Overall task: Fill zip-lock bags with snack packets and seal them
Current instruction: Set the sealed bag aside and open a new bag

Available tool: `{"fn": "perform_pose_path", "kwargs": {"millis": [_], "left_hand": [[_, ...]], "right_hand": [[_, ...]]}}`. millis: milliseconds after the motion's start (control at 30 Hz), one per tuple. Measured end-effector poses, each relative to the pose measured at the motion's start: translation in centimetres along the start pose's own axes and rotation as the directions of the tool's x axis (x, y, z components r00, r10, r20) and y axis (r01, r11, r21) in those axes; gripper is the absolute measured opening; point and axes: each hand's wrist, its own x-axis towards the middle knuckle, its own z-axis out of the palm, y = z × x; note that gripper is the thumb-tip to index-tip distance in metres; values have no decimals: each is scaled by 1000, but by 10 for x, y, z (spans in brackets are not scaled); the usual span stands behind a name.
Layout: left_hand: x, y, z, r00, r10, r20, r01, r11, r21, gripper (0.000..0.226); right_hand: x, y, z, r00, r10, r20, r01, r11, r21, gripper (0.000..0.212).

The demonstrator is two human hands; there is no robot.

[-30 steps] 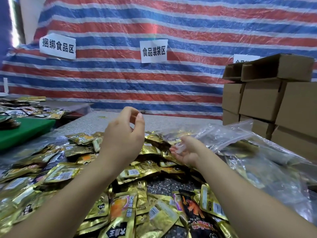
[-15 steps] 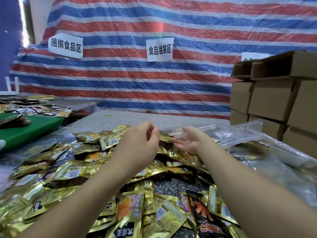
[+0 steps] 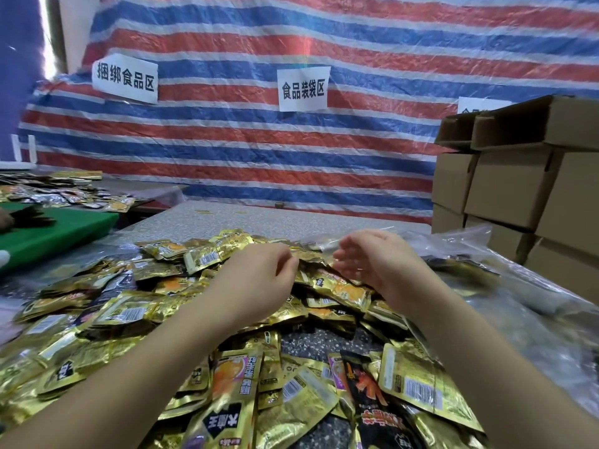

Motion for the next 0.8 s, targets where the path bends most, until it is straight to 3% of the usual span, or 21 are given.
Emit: {"fn": "perform_pose_path", "kwargs": {"millis": [167, 267, 333, 433, 500, 567, 667, 800], "left_hand": [[10, -18, -22, 996, -77, 38, 70, 984, 165, 32], [10, -59, -42, 972, -237, 6, 220, 912, 346, 30], [4, -105, -61, 910, -412, -43, 377, 782, 495, 30], [-25, -174, -92, 752, -653, -88, 577, 589, 566, 41], [-49, -210, -107, 668, -743, -50, 589, 486, 646, 45], [-73, -234, -114, 625, -780, 23, 522, 440, 731, 46], [-98, -230, -113, 626, -776, 74, 439, 429, 789, 46], [-108, -229, -113, 702, -712, 13, 540, 544, 642, 25]], "right_hand": [[-24, -13, 13, 987, -160, 36, 164, 971, -174, 39], [-31, -13, 20, 978, -189, 93, 206, 948, -243, 45], [-33, -12, 21, 972, -203, 120, 230, 927, -297, 46], [-34, -9, 21, 966, -207, 154, 249, 907, -340, 47], [-35, -6, 24, 964, -207, 170, 256, 898, -357, 47], [-35, -4, 28, 961, -201, 192, 262, 883, -390, 46], [-37, 0, 34, 957, -173, 234, 264, 854, -448, 45], [-38, 3, 37, 950, -159, 271, 275, 835, -476, 42]]}}
